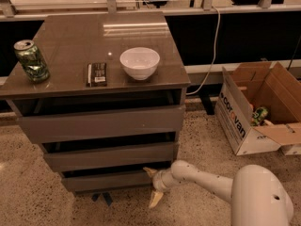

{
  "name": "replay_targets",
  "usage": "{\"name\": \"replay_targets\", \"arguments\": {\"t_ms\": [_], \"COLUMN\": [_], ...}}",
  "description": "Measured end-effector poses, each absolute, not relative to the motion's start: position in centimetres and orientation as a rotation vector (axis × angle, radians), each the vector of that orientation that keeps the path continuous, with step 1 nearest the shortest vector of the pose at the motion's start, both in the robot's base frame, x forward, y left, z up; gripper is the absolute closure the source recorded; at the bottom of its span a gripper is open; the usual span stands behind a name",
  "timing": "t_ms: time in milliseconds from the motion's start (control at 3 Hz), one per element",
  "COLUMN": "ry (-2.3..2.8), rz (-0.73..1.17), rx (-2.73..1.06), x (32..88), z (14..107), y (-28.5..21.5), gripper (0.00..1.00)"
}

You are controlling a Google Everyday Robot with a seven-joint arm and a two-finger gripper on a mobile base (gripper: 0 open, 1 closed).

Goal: Open bottom drawer

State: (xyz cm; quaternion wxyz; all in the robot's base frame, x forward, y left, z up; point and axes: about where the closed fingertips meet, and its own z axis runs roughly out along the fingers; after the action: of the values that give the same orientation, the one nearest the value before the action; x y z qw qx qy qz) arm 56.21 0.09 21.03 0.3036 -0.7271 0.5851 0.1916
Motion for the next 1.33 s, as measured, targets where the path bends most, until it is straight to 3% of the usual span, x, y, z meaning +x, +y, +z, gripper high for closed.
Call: {"name": "replay_targets", "arguments": {"t_ms": [333,667,1000,1333], "ry": [1.553,1.58,1.604,1.619], "rz": [0.455,0.419,0.404,0.398], "rx": [-1.915,-1.907,-1.913,-1.946], "x": [58.0,60.0,61.4,61.6], "z": [20.1,18.3,17.3,16.8], "y": [-0.6,-1.3,-1.6,-1.5], "gripper": [0.0,0.1,0.11,0.23]}}
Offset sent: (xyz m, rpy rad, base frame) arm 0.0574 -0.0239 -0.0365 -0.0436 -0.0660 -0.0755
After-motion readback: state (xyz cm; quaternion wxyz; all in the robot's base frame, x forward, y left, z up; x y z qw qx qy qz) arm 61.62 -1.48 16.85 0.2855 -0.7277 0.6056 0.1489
